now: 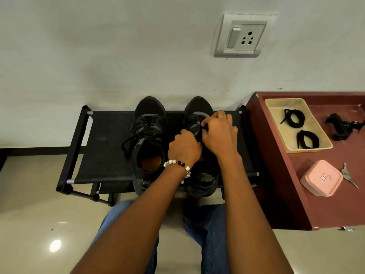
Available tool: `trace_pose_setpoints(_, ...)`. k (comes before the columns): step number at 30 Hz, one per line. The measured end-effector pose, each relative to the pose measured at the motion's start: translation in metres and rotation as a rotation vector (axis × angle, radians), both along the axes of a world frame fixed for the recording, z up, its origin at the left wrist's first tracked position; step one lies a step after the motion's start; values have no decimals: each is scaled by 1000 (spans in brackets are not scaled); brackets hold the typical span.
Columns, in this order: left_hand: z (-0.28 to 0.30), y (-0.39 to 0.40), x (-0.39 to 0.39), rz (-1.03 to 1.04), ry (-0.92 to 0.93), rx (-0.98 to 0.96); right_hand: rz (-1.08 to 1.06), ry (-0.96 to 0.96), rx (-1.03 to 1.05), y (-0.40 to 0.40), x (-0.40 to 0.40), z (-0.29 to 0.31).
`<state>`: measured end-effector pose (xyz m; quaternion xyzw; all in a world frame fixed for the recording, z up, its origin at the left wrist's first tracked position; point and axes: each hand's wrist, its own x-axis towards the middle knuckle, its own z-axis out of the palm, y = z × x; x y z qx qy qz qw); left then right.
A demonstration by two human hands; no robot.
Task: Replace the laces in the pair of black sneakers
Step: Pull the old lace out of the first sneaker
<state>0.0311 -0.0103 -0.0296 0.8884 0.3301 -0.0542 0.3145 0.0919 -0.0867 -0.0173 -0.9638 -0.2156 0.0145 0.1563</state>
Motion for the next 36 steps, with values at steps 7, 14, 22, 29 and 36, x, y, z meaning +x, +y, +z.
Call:
trace_pose_setpoints(7, 0, 1, 0, 3, -3, -16, -140, 172, 428, 0, 4, -3)
trace_pose_setpoints(14, 3, 0, -1, -1, 3, -21, -322, 690, 1900, -19, 13, 19)
trace_pose_setpoints(22, 2, 0, 1, -1, 10, 2, 26, 63, 427, -11, 13, -7)
trace_pose_setpoints(29, 4, -1, 0, -5, 17, 11, 3, -28, 161, 2, 2, -6)
trace_pose_setpoints(36, 8, 0, -2, 1, 31, -28, -579, 473, 991, -15, 13, 5)
